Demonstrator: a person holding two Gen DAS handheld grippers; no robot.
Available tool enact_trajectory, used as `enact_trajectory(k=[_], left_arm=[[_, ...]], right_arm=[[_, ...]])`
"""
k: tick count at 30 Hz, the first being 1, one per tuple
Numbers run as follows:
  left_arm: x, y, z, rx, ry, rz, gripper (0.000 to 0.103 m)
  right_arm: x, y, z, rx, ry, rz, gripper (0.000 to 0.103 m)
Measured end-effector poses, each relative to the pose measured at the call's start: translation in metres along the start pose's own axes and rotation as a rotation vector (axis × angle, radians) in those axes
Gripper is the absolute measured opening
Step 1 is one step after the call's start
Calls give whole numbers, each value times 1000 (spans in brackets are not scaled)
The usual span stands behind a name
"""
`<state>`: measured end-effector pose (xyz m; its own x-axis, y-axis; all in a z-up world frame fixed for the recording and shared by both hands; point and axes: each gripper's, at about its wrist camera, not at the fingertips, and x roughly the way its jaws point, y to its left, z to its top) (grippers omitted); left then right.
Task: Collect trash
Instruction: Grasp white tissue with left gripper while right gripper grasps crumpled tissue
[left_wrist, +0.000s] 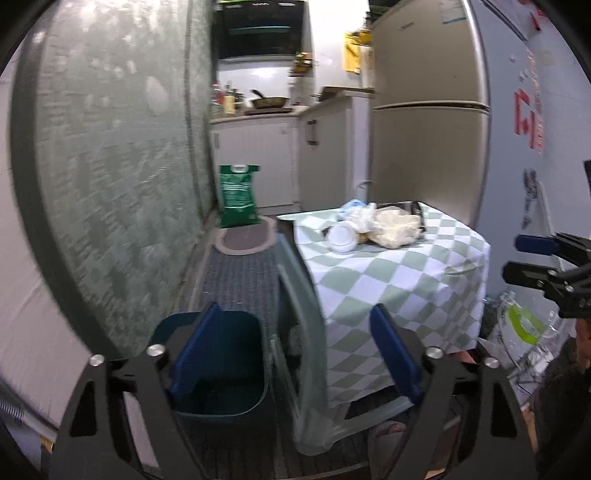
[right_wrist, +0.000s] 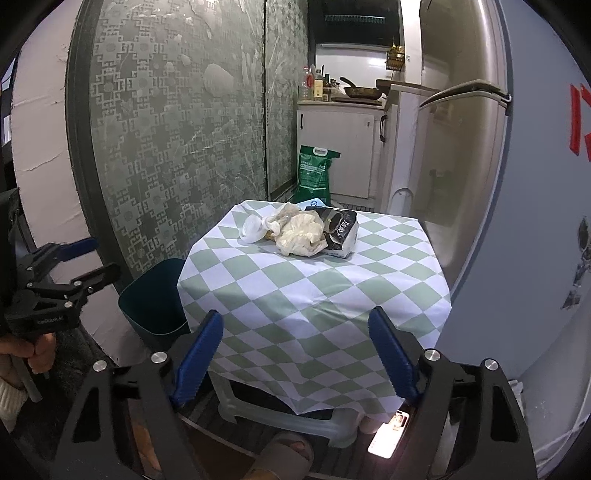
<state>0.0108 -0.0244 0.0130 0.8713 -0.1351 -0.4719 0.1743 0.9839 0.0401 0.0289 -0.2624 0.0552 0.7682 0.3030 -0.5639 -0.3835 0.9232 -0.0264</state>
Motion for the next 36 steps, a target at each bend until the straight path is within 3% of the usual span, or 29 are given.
enact_trajectory(k=[4,15,28,31,34,36], left_arm=[[12,-3,9,27,18,-57,65],[59,-14,50,117,58,-169,49],[128,-50,88,205,124,-274,39],[143,-53,95,201,141,-285,33],[156,-55,98,207,161,-288,32],[163,-55,99,208,174,-280,32]], right_arm=[[5,3,11,-22,11,15,73],[36,-3,37,-71,79,75,62],[94,-29,57,-52,165,149,41],[105,-32,62,-59,179,155,37],[113,-36,68,-54,189,165,37],[118,-37,71,-53,194,169,31]])
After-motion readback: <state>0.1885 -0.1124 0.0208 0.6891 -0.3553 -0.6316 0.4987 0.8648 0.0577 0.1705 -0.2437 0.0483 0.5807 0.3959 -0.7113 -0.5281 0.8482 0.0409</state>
